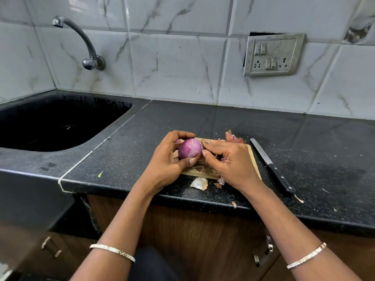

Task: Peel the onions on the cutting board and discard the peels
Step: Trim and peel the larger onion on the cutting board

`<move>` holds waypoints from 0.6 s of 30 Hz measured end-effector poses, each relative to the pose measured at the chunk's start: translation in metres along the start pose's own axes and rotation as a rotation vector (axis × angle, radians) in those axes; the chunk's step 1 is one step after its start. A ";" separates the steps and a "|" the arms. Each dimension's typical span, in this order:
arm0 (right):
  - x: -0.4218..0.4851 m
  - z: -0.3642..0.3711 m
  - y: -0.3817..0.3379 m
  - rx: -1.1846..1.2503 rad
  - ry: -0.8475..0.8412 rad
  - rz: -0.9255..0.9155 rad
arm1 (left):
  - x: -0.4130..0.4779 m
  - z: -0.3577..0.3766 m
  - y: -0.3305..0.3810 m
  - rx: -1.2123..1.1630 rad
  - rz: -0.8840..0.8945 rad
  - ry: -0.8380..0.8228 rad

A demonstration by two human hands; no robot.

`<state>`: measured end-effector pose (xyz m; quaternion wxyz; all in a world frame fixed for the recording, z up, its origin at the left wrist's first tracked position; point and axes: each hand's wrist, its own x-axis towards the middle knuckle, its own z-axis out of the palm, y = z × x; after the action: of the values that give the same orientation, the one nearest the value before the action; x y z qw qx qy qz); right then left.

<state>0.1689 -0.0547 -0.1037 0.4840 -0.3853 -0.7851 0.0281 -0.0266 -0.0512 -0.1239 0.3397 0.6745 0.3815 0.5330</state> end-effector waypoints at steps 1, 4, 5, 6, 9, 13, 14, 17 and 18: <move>0.000 0.000 0.001 -0.002 0.000 -0.009 | 0.000 0.000 -0.001 0.010 0.000 0.001; 0.000 -0.001 0.004 -0.013 0.004 -0.027 | 0.001 0.001 -0.001 0.018 0.004 -0.001; 0.000 -0.001 0.005 -0.016 0.003 -0.036 | 0.001 0.001 -0.001 0.010 0.000 0.000; 0.000 -0.001 0.005 -0.023 0.003 -0.047 | 0.001 0.001 -0.001 0.002 -0.006 0.000; 0.000 0.000 0.004 -0.027 0.011 -0.068 | 0.000 0.000 -0.002 -0.001 -0.012 0.000; 0.000 -0.001 0.003 -0.023 0.027 -0.064 | 0.001 -0.001 -0.002 0.008 -0.016 -0.002; 0.000 0.000 0.002 -0.051 0.047 -0.078 | 0.001 -0.001 -0.002 0.013 -0.016 -0.001; -0.002 0.003 -0.001 -0.179 0.136 -0.128 | 0.001 0.000 -0.001 0.026 -0.015 0.005; -0.002 0.003 -0.002 -0.219 0.157 -0.134 | 0.001 0.000 -0.001 0.029 -0.013 0.007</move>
<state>0.1656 -0.0564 -0.1062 0.4998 -0.3835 -0.7673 -0.1202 -0.0269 -0.0502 -0.1239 0.3320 0.6752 0.3949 0.5273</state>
